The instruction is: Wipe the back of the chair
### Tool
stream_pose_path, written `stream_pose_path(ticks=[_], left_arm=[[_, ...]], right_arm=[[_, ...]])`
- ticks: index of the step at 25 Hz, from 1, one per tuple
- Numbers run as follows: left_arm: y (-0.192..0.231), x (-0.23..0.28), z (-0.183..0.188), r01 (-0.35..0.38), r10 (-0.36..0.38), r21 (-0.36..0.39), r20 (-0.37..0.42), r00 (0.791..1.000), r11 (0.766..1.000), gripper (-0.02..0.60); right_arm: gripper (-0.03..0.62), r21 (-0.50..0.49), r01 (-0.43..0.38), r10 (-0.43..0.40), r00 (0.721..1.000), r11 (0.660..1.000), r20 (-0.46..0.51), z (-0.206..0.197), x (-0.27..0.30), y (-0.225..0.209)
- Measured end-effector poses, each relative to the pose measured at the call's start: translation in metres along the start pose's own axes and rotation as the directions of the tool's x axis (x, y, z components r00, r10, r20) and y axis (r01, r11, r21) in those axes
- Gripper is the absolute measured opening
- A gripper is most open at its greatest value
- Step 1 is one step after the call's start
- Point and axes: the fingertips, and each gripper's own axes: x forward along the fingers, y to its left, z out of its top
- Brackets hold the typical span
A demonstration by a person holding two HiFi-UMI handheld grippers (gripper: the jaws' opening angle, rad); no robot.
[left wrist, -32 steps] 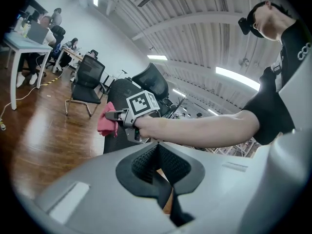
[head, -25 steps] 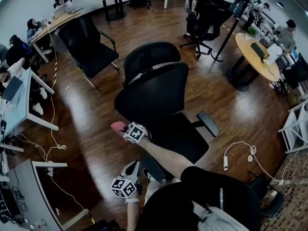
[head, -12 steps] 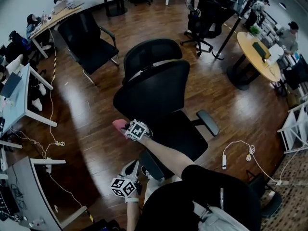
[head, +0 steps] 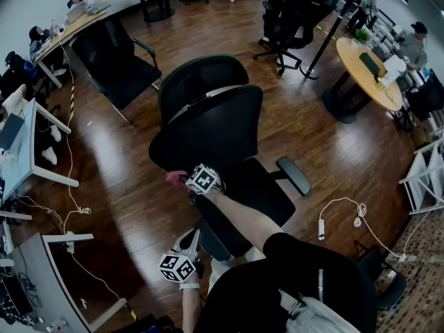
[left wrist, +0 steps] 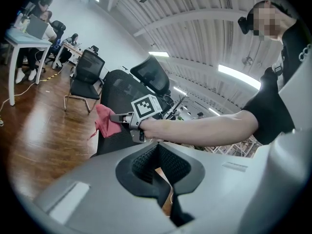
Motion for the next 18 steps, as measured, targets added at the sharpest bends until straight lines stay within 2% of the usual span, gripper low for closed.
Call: stream_pose_path(ticks=[13,18], left_arm=[[-0.032,0.066,-0.003,-0.006,0.006,-0.005,-0.024,1.0,1.0,-0.009],[-0.042,0.095,-0.004,-0.005,0.005,-0.002,-0.03,1.0,1.0,-0.009]], right_arm=[[0.043,0.057,0.04,-0.04,0.999,0.998,0.006,-0.025,-0.047,-0.1],[0.044,0.045,0.037,-0.038,0.999,0.998,0.018,-0.034,-0.065,-0.133]])
